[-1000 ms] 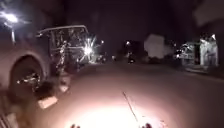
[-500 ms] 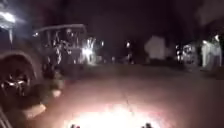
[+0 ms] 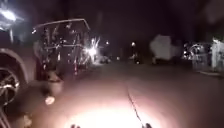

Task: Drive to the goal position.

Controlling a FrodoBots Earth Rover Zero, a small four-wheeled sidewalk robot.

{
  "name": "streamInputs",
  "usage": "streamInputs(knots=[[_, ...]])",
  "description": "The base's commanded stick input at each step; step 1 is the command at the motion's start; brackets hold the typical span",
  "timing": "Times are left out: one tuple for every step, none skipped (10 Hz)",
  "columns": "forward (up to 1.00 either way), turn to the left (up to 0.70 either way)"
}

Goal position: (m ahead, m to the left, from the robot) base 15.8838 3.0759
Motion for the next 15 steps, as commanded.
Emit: streamInputs(knots=[[1.00, 0.00], [1.00, 0.00], [1.00, 0.00], [1.00, 0.00], [1.00, -0.24], [1.00, -0.40], [1.00, -0.40], [1.00, 0.00], [1.00, 0.00], [1.00, 0.00], [1.00, 0.00], [1.00, 0.00], [1.00, 0.00], [1.00, 0.00], [1.00, 0.00]])
